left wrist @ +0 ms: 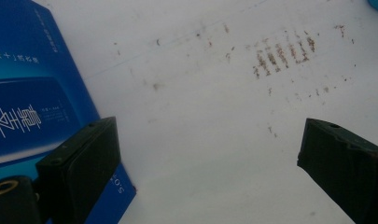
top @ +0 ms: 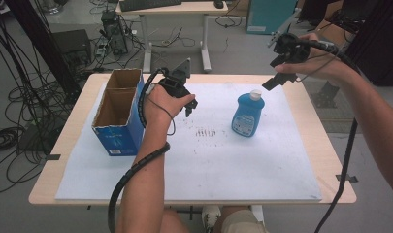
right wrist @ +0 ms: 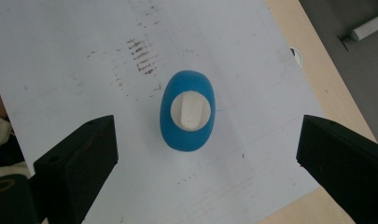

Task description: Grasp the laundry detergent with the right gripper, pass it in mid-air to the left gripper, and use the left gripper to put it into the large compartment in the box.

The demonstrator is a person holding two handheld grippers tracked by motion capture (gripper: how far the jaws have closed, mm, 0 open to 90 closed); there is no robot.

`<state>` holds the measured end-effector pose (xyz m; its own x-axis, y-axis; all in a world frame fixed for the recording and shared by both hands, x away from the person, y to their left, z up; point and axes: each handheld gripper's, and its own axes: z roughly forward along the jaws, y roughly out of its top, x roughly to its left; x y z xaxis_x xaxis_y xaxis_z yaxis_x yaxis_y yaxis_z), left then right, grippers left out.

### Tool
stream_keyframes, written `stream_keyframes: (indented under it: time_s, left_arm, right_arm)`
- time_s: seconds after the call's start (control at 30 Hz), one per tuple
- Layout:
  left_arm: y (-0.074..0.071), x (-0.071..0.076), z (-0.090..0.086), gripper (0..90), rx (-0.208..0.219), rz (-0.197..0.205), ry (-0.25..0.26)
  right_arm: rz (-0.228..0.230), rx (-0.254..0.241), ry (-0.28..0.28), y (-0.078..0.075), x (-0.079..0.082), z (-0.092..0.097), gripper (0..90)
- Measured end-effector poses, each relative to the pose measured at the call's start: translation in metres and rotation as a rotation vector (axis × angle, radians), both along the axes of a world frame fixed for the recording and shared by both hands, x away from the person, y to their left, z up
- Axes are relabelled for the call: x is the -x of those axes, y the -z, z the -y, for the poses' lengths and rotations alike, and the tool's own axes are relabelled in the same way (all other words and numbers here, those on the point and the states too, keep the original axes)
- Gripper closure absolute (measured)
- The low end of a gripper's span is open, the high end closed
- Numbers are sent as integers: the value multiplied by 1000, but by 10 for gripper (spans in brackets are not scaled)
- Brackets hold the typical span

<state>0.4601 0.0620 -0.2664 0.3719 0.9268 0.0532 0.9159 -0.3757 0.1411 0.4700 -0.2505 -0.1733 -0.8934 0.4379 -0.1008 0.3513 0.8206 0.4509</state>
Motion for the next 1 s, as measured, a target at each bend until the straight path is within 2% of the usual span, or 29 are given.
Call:
stream_keyframes:
  time_s: [0.23,0.5,0.83,0.93,1.0]
  left_arm:
    - [-1,2,-3,59,4,5,1]
    - [2,2,-3,58,9,9,2]
    - [6,4,-7,58,12,7,4]
    - [7,4,-7,58,12,9,1]
    - [7,5,-8,58,9,7,5]
  right_arm:
    - [6,-47,18,16,6,25,52]
    - [17,-94,33,32,13,44,50]
    - [55,-193,29,69,27,58,47]
    - [41,-232,40,81,28,62,52]
    - [48,-235,47,88,29,63,47]
